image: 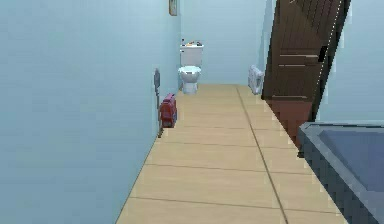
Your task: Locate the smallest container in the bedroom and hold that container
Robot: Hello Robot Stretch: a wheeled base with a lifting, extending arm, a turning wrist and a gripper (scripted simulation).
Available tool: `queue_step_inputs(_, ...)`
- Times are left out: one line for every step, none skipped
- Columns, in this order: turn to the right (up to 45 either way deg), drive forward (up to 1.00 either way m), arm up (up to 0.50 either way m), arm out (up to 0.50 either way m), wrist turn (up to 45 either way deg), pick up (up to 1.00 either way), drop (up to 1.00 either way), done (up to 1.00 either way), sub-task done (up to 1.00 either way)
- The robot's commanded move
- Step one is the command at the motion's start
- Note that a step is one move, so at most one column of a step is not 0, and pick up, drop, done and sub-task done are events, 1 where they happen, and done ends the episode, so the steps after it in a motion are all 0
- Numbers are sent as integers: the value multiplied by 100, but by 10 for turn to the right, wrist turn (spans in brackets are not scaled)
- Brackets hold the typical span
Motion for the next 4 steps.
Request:
queue_step_inputs(60,0,0,0,0,0,0,0,0)
queue_step_inputs(0,100,0,0,0,0,0,0,0)
queue_step_inputs(90,0,0,0,0,0,0,0,0)
queue_step_inputs(0,100,0,0,0,0,0,0,0)
